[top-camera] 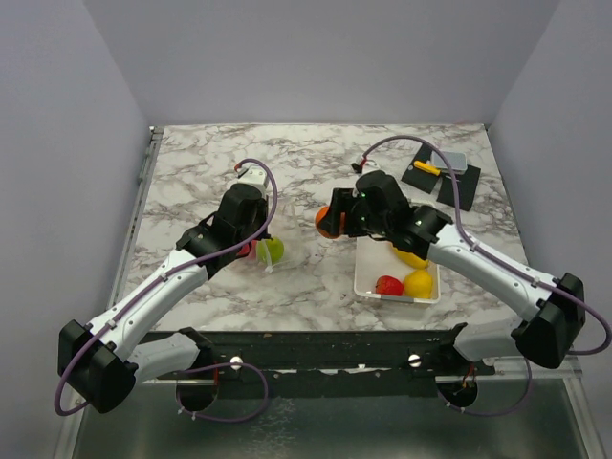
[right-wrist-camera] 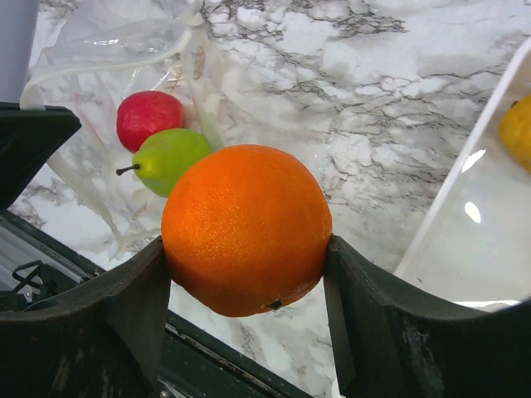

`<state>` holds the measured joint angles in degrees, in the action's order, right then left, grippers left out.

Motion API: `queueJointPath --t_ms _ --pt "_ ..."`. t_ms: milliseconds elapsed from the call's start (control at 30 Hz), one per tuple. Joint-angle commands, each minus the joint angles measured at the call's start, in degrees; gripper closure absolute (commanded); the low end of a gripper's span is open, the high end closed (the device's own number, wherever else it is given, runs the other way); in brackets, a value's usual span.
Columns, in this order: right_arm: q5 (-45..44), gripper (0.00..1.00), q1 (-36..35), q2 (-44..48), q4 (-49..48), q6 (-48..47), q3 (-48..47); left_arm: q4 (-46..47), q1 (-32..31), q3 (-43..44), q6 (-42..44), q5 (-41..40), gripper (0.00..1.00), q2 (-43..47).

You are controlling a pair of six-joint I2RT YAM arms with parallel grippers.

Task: Place the food in the zip-top bag and seal the zipper
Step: Place the fake fruit in the zipper food storage bag.

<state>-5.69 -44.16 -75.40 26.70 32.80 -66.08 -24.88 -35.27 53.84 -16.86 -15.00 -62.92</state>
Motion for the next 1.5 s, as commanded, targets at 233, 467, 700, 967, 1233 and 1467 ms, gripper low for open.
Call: queueJointPath --t_ms 233,467,700,967,1233,1467 --pt "-4.84 0.72 -7.34 -13.2 0.2 -0.36 -11.16 0.45 0.02 -0.58 0.42 -0.55 1.0 0.59" --pt "-4.38 0.72 -8.56 -19.61 -0.24 -0.83 -16.11 0.45 0.02 -0.58 0.43 -0.46 1.0 0.43" --pt "-4.16 0.72 -8.84 -25.69 -0.57 -0.98 -20.99 0.46 0.02 -0.57 0.4 -0.24 1.0 0.17" --pt "-3.53 0.57 -8.88 -30.86 -1.56 -0.3 -25.01 0.42 0.02 -0.49 0.5 0.07 1.0 -0.24" --pt "-2.85 0.24 -9.1 -32.67 -2.79 1.03 -26.22 0.38 -0.02 -0.49 0.51 0.11 1.0 -0.51" --pt "-2.22 0.11 -9.23 -32.7 -2.72 1.87 -26.57 0.29 0.02 -0.49 0.42 0.0 1.0 -0.47"
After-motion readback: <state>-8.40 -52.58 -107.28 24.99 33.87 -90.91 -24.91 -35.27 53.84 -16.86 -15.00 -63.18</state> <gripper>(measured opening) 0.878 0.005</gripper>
